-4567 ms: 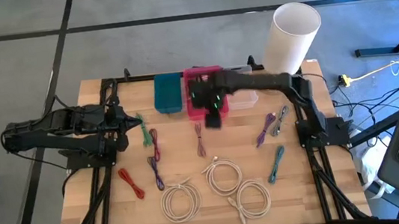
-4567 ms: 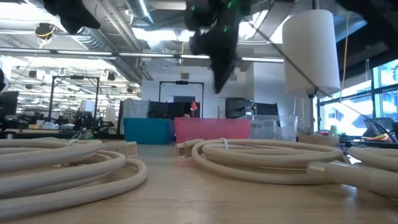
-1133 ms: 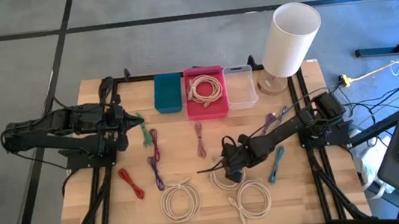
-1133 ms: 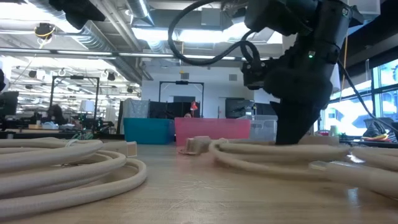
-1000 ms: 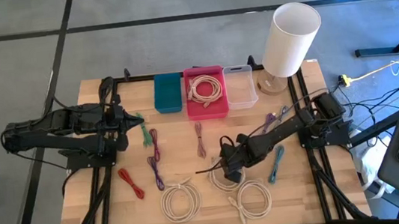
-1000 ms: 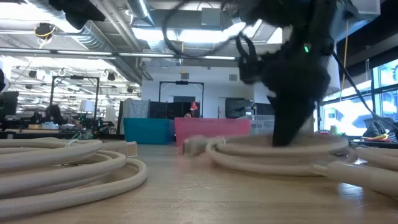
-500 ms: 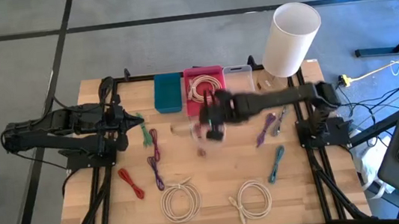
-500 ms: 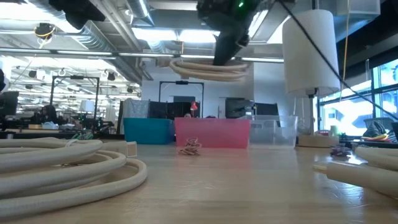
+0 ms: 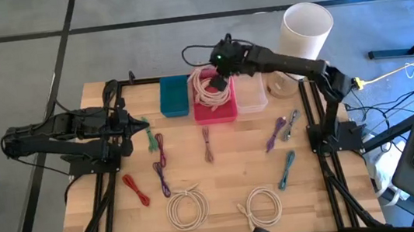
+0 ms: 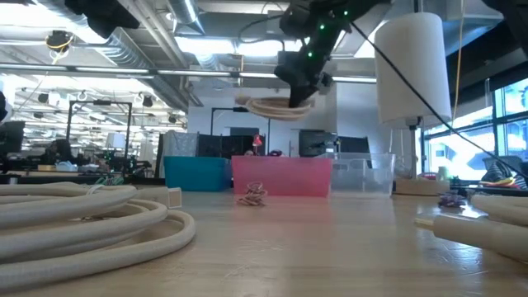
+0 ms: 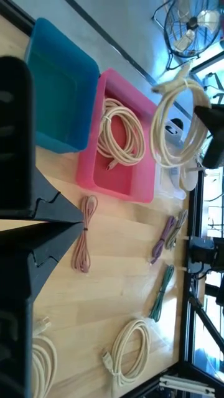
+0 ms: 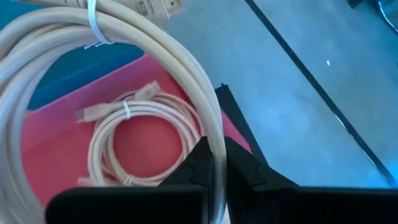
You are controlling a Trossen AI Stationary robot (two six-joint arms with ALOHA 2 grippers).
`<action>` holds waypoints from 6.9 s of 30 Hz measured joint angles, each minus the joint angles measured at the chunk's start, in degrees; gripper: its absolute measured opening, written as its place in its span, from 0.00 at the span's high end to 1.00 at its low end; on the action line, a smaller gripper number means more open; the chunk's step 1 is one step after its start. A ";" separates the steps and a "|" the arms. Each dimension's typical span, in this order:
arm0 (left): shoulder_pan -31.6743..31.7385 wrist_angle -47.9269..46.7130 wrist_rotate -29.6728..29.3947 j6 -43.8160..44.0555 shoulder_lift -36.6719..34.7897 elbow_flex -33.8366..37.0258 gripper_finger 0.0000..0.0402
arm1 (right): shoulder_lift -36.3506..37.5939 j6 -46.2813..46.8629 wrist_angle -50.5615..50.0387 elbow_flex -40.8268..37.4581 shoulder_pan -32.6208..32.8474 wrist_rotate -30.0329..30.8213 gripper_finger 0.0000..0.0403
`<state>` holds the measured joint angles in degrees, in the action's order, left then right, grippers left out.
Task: Pick & Place USB Port
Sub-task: Put the light brown HDMI cable into the pink bin
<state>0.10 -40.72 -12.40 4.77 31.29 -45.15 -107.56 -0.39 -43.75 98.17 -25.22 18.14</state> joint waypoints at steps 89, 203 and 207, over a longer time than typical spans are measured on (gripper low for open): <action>0.00 -1.54 4.42 0.42 0.00 0.01 0.99 | -11.17 61.62 -26.56 -0.07 64.09 -7.06 0.61; 0.00 -1.06 4.57 0.45 0.10 0.01 0.99 | -19.35 -5.63 -6.99 16.93 -4.87 -3.42 0.92; 0.00 -1.06 4.57 0.46 0.09 0.01 0.99 | -24.17 -5.87 -12.67 21.20 -4.87 -3.63 0.92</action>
<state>0.10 -41.78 -7.84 5.23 31.38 -45.15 -131.73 -6.26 -56.41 119.37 -30.09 14.52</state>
